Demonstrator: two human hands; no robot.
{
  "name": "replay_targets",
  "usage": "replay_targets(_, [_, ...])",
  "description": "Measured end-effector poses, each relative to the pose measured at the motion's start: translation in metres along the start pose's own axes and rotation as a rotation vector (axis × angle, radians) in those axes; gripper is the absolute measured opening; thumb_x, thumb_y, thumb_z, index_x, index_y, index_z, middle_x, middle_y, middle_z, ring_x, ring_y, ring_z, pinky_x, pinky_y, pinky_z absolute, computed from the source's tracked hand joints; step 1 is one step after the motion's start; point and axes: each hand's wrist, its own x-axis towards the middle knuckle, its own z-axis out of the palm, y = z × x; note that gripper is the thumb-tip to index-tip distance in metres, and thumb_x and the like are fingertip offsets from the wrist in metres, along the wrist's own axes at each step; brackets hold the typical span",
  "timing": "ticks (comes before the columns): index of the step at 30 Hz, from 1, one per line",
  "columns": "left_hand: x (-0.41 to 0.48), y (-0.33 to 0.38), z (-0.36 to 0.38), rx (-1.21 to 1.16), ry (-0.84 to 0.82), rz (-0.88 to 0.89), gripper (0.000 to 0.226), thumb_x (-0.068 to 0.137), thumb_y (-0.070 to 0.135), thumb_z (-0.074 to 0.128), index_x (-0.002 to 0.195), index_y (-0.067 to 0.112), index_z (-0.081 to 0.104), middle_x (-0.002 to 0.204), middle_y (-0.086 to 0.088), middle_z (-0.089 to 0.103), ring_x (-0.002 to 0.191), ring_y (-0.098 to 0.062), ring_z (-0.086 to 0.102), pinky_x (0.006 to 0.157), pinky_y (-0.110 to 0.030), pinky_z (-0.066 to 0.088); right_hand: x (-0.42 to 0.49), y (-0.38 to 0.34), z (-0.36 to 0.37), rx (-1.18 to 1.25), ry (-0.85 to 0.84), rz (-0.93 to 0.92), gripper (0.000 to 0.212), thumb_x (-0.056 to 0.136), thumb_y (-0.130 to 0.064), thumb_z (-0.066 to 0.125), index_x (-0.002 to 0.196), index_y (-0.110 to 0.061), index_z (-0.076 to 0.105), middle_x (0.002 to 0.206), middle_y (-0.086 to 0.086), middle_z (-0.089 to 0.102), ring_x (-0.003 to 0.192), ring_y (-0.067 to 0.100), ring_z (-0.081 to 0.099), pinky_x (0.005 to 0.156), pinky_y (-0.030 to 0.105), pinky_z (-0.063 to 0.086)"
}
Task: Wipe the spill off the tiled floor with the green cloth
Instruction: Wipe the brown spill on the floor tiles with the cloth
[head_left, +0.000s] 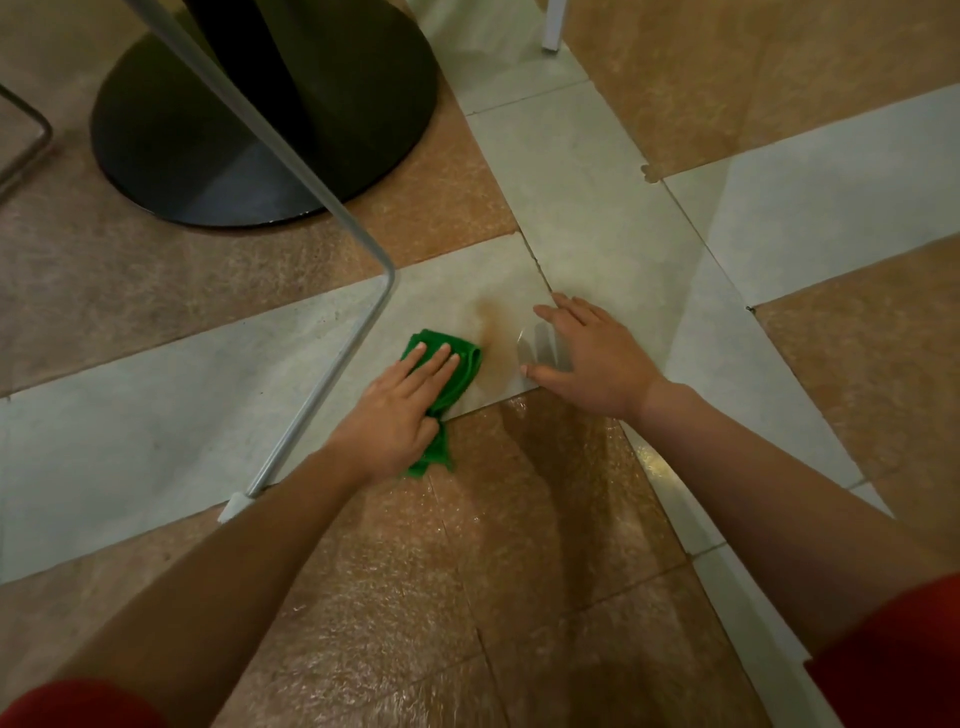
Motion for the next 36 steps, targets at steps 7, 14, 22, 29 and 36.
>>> replay_targets(7, [0.019,0.047,0.009,-0.076,0.077,-0.302,0.066,0.095,0.028,0.036,0.148,0.021,-0.003,0.156,0.002,-0.006,0.142,-0.019,-0.015,0.116,-0.036,-0.006,-0.006,-0.008,0.005,-0.012,-0.024,0.000,0.074,0.088,-0.052,0.052,0.148,-0.022,0.021,0.158,0.004,0.013,0.145,0.023,0.011,0.116,0.035,0.013])
replay_targets(14, [0.001,0.042,0.013,-0.028,0.057,-0.256,0.069,0.093,0.029,0.039,0.148,0.024,-0.001,0.156,0.004,-0.003,0.142,-0.015,-0.013,0.118,-0.038,0.000,-0.008,-0.001,-0.005,-0.039,-0.036,0.008,0.073,0.089,-0.052,0.050,0.149,-0.024,0.019,0.159,0.003,0.009,0.146,0.022,0.008,0.116,0.035,0.011])
replay_targets(22, [0.013,0.085,0.021,0.074,-0.002,-0.227,0.066,0.096,0.032,0.029,0.146,0.023,-0.012,0.155,0.002,-0.013,0.140,-0.017,-0.019,0.112,-0.033,-0.011,-0.009,-0.001,-0.002,-0.032,-0.075,0.049,0.074,0.090,-0.053,0.049,0.149,-0.022,0.018,0.159,0.006,0.009,0.145,0.024,0.009,0.117,0.036,0.012])
replay_targets(29, [0.031,0.074,0.005,0.095,-0.010,-0.271,0.065,0.096,0.034,0.027,0.146,0.019,-0.011,0.156,-0.001,-0.013,0.142,-0.019,-0.016,0.116,-0.035,-0.006,-0.015,0.007,-0.007,-0.071,-0.088,0.081,0.073,0.090,-0.050,0.049,0.149,-0.023,0.016,0.159,0.004,0.007,0.146,0.024,0.007,0.117,0.036,0.010])
replay_targets(36, [0.020,0.060,0.007,0.241,-0.091,-0.037,0.066,0.096,0.037,0.027,0.141,0.026,-0.019,0.151,0.004,-0.018,0.140,-0.017,-0.019,0.114,-0.035,-0.010,-0.011,0.000,0.001,-0.097,-0.093,0.037,0.077,0.088,-0.054,0.049,0.149,-0.023,0.015,0.159,0.005,0.007,0.146,0.025,0.006,0.118,0.039,0.012])
